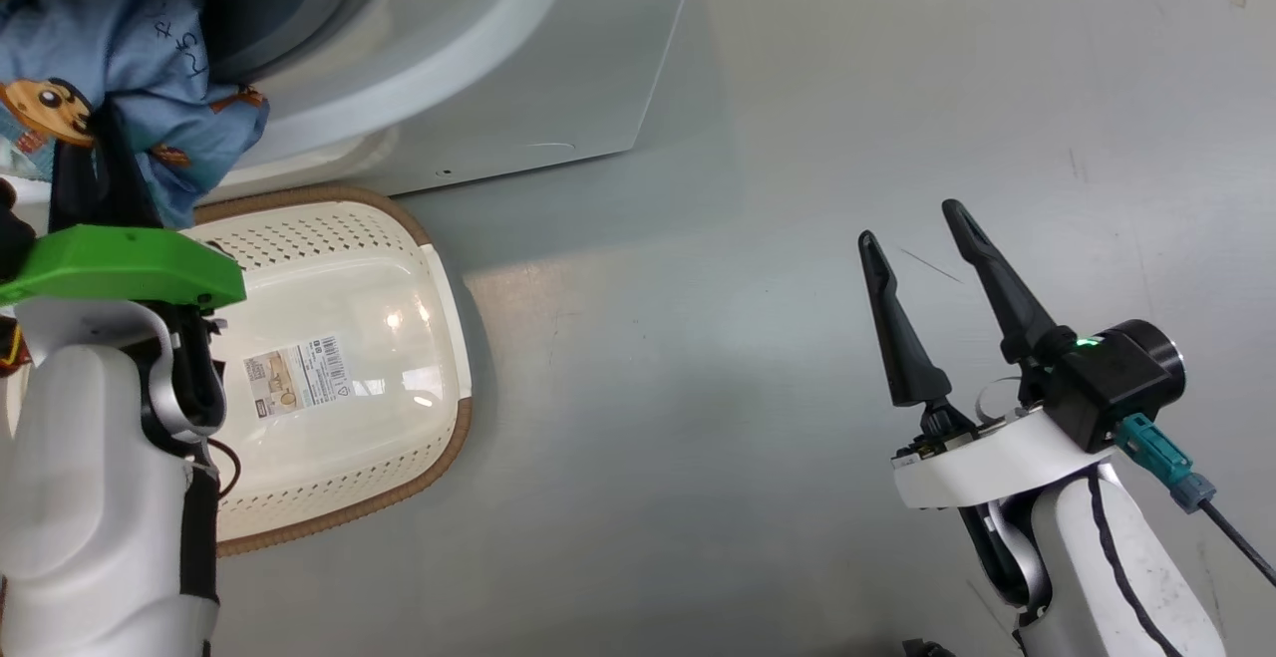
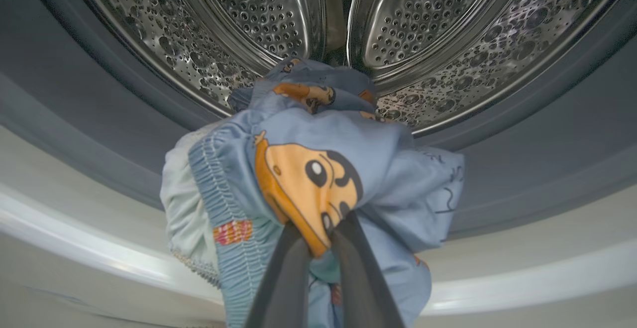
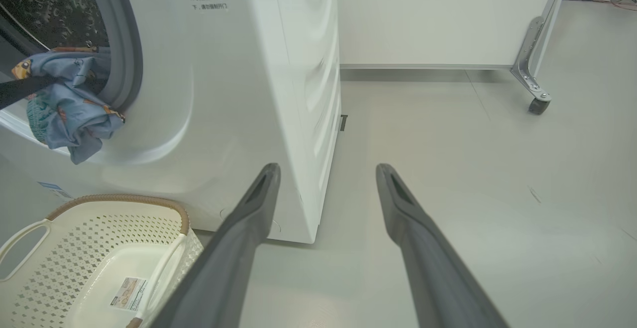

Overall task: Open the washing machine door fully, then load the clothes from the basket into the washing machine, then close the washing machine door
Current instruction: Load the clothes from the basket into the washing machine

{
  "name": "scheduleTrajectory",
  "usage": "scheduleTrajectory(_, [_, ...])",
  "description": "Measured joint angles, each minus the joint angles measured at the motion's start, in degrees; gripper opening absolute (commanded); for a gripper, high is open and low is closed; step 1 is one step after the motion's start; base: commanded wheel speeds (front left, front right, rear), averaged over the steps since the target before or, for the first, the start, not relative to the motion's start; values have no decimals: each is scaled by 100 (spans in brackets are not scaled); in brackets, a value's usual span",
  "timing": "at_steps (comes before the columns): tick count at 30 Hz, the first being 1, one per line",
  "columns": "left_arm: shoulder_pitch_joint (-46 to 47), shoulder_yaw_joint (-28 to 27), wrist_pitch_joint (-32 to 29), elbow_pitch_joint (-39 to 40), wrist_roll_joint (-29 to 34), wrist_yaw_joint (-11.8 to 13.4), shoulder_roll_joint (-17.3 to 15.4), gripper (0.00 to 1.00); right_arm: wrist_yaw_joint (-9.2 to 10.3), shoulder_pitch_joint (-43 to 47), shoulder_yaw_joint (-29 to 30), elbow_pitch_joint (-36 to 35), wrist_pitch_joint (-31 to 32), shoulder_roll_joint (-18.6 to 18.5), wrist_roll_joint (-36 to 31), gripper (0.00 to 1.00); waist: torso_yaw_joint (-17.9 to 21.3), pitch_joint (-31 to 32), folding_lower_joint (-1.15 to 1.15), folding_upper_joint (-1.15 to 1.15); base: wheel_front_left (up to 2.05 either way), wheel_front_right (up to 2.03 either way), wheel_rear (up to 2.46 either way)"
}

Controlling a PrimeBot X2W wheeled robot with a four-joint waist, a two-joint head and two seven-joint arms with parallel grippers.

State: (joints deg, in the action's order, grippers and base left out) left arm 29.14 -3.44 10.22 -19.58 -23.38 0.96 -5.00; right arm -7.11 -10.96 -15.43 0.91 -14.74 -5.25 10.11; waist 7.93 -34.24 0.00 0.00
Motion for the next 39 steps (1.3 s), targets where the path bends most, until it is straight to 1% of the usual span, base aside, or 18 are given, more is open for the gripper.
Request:
scheduleTrajectory(3, [114,7,-9,214,21,-1,-78,0,0,0,-182,24,0,32,22,100,21,64,0,0,0,0,0])
scheduleTrajectory(10, [844,21,-312,459,223,16,-492,0,-1,1,-397,75,0,124,100,100,263,114,0,0,0,0,0])
scheduleTrajectory(12, [1068,-14,-378,442,320,86,-630,0,-1,1,-456,99,0,144,126,100,362,118,0,0,0,0,0])
scheduleTrajectory(18, [1582,-260,-693,67,469,263,-1125,0,-7,79,-584,125,0,172,199,100,736,111,0,0,0,0,0])
scheduleTrajectory(21, [1829,-372,-828,-149,553,297,-1393,0,-7,192,-606,127,0,177,200,100,946,80,0,0,0,0,0])
scheduleTrajectory(22, [1978,-411,-921,-311,648,310,-1567,0,-7,242,-634,130,0,179,201,100,1082,44,0,0,0,0,0])
scheduleTrajectory(25, [2123,-434,-1049,-612,766,320,-1792,0,-7,320,-658,132,0,190,210,100,1269,-30,0,0,0,0,0])
scheduleTrajectory(31, [2478,-404,-1226,-976,943,361,-2121,0,-7,386,-646,111,0,208,249,100,1523,-254,0,0,0,0,0])
scheduleTrajectory(39, [2907,-208,-1303,-1396,1180,360,-2319,0,-7,462,-643,102,0,259,248,100,1673,-503,0,0,0,0,0])
